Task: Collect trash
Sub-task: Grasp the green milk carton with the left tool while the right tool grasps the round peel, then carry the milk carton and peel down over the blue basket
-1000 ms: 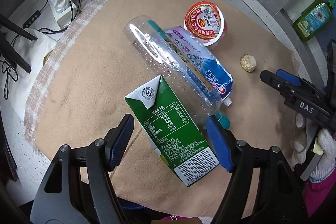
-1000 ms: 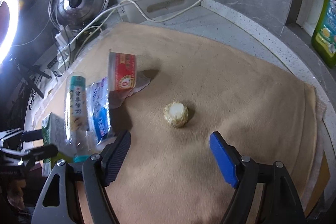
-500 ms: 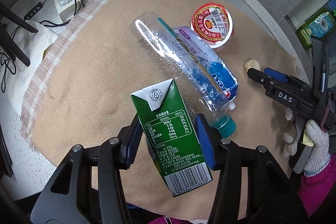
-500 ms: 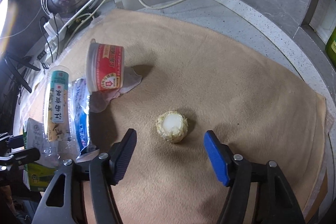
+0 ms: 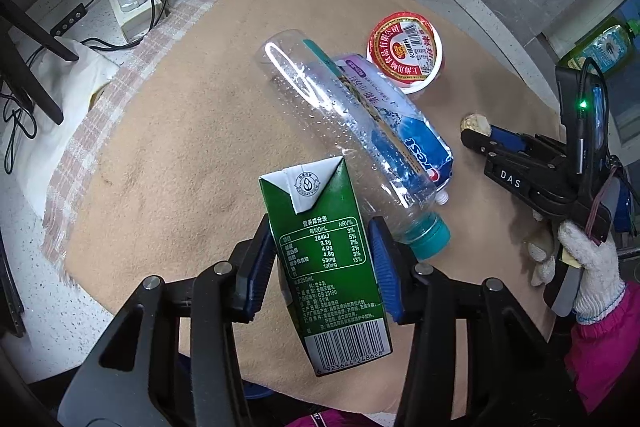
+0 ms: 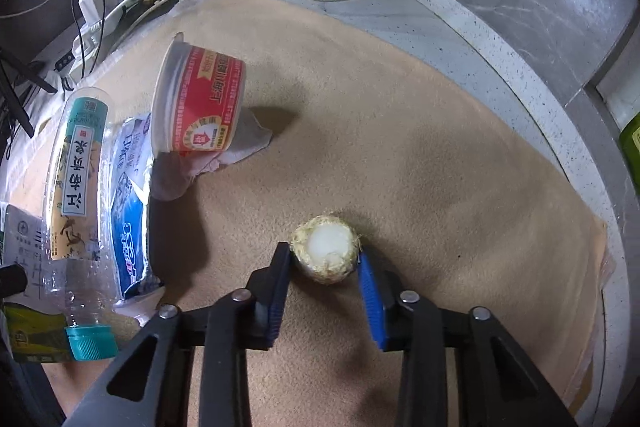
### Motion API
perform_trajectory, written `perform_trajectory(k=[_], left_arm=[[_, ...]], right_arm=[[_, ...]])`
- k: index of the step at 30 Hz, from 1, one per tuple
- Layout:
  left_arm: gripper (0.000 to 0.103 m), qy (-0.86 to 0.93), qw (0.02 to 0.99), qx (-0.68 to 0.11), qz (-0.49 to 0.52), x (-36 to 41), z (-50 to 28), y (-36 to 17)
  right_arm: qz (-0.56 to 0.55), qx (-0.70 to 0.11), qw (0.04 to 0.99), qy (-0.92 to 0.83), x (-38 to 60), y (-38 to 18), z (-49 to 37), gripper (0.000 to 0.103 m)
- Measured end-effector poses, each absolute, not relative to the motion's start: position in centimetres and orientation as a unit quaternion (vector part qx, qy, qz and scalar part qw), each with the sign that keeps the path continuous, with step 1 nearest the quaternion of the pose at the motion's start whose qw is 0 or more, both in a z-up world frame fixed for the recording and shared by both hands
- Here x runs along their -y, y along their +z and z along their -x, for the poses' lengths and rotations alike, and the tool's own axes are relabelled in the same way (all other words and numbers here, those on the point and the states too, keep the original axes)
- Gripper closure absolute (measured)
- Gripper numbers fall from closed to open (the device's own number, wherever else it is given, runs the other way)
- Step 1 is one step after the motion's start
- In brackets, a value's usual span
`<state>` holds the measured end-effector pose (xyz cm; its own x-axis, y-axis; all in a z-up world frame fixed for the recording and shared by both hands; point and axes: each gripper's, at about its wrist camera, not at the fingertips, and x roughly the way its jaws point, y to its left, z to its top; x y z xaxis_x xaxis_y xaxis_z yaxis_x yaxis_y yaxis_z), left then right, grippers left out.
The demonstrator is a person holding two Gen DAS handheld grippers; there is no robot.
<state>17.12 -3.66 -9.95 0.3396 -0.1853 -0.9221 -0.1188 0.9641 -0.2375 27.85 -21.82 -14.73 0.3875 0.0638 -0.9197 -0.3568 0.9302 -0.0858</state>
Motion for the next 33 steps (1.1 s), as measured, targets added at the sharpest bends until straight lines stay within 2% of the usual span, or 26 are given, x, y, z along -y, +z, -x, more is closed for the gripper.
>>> perform_trajectory(k=[11, 33], left_arm=[[0.058, -0.012, 0.826, -0.554, 0.107, 1.7, -14.7, -8.6], [0.058, -0.026, 0.851, -0.519, 0.072, -3.4, -6.9, -6.6]], right_arm=[[0.092, -0.517, 0.841, 0.132, 22.7, -12.2, -25.7, 0.069], [0.064, -0.471, 0.865, 0.158, 18.4, -5.7, -12.4, 0.069]])
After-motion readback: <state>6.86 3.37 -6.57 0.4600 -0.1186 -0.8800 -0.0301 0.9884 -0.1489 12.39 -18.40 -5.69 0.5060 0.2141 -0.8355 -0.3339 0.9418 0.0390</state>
